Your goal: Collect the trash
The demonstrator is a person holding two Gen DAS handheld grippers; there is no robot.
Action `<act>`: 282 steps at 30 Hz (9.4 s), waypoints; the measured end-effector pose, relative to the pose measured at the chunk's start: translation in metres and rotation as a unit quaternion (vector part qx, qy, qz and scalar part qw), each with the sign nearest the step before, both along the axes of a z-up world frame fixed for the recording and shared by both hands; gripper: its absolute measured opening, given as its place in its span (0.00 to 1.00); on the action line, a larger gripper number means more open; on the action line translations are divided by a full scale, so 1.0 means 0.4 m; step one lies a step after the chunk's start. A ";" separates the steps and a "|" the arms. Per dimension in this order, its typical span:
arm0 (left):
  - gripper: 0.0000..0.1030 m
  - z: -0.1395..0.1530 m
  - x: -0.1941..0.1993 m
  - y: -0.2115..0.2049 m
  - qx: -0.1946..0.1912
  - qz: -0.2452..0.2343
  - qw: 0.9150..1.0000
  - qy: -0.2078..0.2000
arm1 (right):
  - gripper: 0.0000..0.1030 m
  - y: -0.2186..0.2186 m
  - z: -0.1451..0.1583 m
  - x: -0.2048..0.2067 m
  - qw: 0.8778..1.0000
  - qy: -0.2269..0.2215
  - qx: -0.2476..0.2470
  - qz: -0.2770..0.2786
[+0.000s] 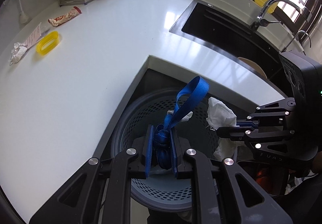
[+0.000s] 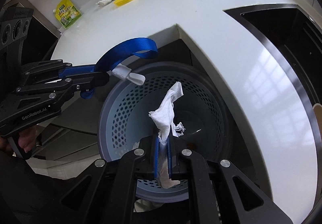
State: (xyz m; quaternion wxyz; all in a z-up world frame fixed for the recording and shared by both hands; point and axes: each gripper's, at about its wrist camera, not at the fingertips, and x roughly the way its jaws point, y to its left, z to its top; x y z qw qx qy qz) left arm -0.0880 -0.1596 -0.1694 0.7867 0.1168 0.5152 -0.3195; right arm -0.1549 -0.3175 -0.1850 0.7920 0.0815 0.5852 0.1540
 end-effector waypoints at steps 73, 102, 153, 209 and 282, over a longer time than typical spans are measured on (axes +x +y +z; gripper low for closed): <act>0.16 -0.284 0.042 -0.091 0.077 -0.040 0.990 0.111 | 0.08 0.085 -0.211 0.060 0.995 0.081 -0.041 0.045; 0.70 -0.119 0.039 -0.036 0.010 0.008 0.999 0.051 | 0.57 0.024 -0.080 0.024 0.998 0.018 -0.051 0.015; 0.66 -0.014 0.713 0.243 0.021 0.283 0.957 -0.066 | 0.74 0.289 0.106 1.102 0.967 -0.157 -0.075 0.188; 0.66 0.074 0.173 0.060 -0.002 0.087 0.995 -0.058 | 0.18 0.014 0.074 0.079 0.998 -0.036 -0.009 0.055; 0.67 -0.263 -0.033 -0.039 0.065 -0.028 0.993 0.097 | 0.21 0.062 -0.166 0.060 0.997 0.070 -0.040 0.015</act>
